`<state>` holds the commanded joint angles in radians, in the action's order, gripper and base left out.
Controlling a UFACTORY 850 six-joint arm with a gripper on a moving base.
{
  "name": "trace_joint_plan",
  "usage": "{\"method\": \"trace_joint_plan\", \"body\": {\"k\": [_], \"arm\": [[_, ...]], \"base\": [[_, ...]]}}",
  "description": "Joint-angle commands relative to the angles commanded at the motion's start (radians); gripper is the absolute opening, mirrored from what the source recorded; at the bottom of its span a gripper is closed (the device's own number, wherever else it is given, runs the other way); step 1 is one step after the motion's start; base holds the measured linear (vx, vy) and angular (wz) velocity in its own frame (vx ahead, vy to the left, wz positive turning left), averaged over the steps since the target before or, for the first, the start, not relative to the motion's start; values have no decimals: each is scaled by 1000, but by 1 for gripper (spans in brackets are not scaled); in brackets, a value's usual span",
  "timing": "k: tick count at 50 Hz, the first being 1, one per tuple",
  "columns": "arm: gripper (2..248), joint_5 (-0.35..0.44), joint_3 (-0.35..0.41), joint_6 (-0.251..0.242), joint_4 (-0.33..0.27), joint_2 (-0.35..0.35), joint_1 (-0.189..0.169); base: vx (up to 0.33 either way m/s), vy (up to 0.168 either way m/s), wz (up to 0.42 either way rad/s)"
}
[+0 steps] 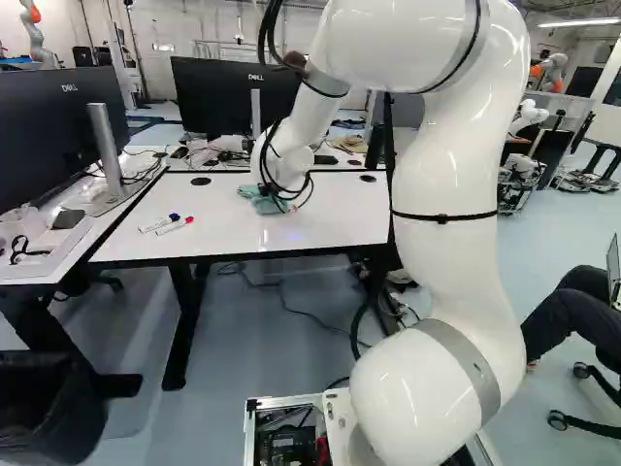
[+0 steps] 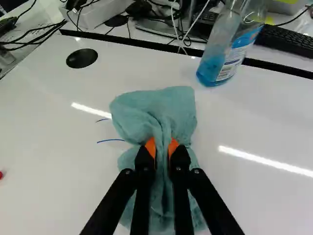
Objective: Clean the table with the green towel
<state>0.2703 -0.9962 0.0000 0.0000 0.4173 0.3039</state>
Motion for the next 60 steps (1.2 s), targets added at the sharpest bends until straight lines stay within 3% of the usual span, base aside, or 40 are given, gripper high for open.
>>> {"method": "trace_joint_plan", "body": {"k": [18,31,60], "arm": [[48,0,-72,0,0,56,-39],[48,0,-143,0,0,109,-48],[48,0,-262,0,0,198,-5]], "base": [[0,0,0],[0,0,0],[0,0,0]]}}
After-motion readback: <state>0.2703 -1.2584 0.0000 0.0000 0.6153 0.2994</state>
